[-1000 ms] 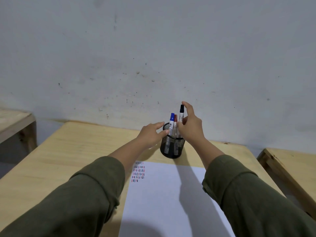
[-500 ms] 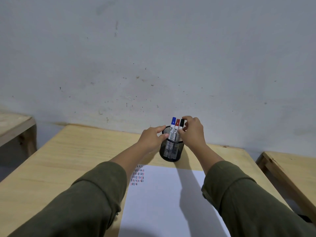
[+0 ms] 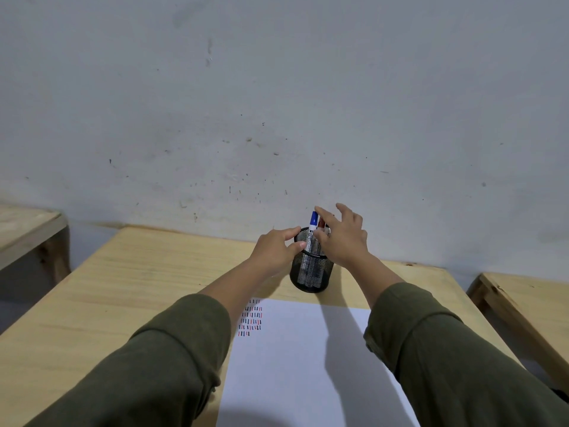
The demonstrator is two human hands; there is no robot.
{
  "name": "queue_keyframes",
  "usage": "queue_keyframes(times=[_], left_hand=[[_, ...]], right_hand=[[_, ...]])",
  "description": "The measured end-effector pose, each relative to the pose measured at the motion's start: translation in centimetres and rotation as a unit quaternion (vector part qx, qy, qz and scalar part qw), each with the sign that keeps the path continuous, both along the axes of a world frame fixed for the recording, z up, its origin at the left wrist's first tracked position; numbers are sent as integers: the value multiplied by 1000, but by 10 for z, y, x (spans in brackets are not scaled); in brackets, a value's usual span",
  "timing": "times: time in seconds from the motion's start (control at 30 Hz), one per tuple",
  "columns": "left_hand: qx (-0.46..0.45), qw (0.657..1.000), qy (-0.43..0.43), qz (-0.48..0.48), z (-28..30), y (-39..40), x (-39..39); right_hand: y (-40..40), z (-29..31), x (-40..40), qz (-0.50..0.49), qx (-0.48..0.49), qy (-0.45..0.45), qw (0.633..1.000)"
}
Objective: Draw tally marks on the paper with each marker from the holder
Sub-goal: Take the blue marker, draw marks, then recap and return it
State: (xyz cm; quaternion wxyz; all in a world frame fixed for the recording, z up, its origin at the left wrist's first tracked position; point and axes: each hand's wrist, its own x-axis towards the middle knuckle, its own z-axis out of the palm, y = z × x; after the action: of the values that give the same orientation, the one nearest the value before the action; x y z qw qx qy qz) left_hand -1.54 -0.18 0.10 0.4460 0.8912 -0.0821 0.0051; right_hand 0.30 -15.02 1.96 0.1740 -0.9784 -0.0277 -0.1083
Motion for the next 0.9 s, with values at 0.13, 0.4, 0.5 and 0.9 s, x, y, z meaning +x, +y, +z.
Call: queue_keyframes(times=[0.13,0.4,0.5,0.9], left_hand=[[2,1000,-3,2,1,0,0],[-15,999,-12,33,1,-1,-4],[-15,999,-20,38,5,1,-8],[-159,967,-193,49,97,3,-48]], right_hand=[[-1,2,-3,6,33,-39,999],[8,-7,-19,72,214,-84,970],[9,-3,-25,78,296,-81,949],[19,70,-64,123,371,-170,904]])
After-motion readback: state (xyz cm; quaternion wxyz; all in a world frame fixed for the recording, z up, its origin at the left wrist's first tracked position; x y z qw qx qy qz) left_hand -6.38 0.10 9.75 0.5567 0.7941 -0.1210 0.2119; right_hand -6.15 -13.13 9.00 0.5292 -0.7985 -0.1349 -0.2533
